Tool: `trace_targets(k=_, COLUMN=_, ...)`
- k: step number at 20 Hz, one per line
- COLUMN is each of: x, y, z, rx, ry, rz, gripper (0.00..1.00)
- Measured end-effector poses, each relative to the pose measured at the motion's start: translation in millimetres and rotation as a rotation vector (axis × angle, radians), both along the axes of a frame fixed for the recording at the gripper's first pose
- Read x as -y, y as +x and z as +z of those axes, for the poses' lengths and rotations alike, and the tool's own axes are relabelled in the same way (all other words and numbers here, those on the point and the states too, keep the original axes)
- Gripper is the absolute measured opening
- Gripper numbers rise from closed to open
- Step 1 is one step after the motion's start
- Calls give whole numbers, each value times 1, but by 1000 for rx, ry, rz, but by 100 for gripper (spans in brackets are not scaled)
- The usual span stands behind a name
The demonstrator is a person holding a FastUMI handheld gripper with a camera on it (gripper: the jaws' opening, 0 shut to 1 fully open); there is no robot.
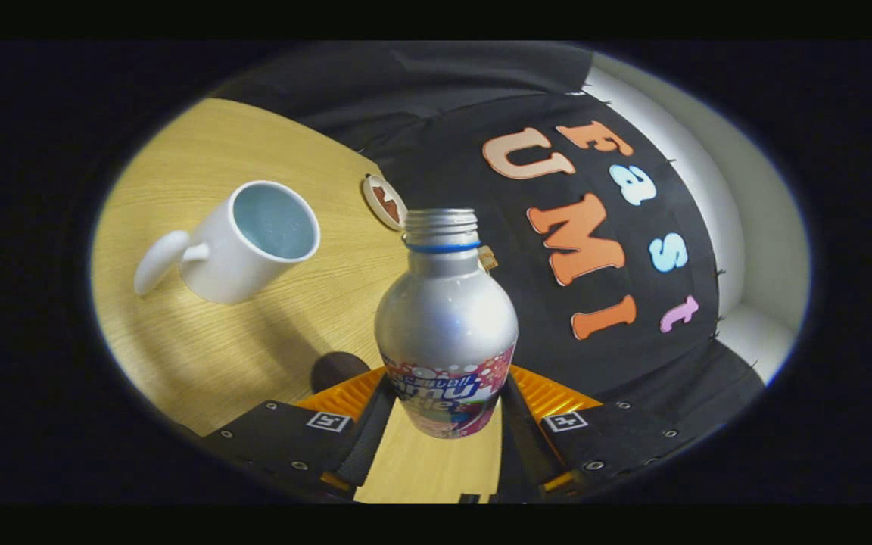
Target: Take the bottle from table, then pour the juice into the cup, finally place the bottle on the coaster
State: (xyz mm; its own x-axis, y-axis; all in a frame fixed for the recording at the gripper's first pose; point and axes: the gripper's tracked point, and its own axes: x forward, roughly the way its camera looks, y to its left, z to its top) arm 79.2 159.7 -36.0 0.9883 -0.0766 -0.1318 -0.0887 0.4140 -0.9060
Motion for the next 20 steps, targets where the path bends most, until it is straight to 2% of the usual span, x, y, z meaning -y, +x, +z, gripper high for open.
trace_targets(k=3, x=14, y=-6, z=-10, rx=-25, ry=124, rz=-24, gripper=78)
trace_targets(k=8, x=34, y=-1, z=-14, rx=-68, ry=453, rz=-61, gripper=78)
trace_targets(k=12, x=20, y=7, z=-16, rx=-112, ry=690, rz=11, gripper=78)
trace_targets(k=14, x=18, y=9, z=-15, rx=-126, ry=747, rz=31, gripper=78)
trace_targets(k=20, x=22, y=24, z=-25, rx=-187, ry=954, rz=23, gripper=78)
